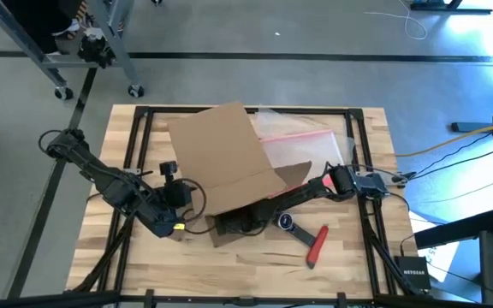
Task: Unpack boxes
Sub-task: Remove the calculator from the cardboard box
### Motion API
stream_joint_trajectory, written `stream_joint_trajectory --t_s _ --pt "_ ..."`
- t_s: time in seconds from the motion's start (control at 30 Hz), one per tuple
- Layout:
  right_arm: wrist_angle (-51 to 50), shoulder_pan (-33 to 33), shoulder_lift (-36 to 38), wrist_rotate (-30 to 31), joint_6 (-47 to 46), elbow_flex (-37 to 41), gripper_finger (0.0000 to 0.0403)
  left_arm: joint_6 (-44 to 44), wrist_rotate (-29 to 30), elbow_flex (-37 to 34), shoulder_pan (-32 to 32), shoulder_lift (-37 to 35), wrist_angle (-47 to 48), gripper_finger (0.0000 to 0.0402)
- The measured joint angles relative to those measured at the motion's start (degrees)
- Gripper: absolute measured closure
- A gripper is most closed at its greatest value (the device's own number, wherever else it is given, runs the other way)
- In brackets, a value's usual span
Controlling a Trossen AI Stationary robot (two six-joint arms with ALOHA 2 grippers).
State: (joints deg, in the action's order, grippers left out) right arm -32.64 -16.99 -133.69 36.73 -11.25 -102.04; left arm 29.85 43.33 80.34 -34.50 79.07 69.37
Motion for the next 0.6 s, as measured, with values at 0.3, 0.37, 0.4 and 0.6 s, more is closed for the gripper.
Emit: stream_joint_trajectory --t_s 0.3,0.37,0.4,0.6 --pt "-2.24 -1.67 0.86 2.62 -0.91 -0.47 0.0376 0.15 0.36 -0.02 0.0 0.02 0.02 0.0398" --pt "-6.23 -3.29 1.52 4.27 -3.97 -0.72 0.0368 0.17 0.46 -0.04 0.0 0.04 0.01 0.0398" --pt "-8.47 -4.32 2.22 4.17 -5.19 -0.75 0.0368 0.17 0.48 -0.04 0.0 0.04 0.04 0.0398" --pt "-16.4 -10.27 9.13 -0.89 -13.16 -1.6 0.0384 -0.23 0.84 -0.04 0.0 0.07 0.15 0.0398"
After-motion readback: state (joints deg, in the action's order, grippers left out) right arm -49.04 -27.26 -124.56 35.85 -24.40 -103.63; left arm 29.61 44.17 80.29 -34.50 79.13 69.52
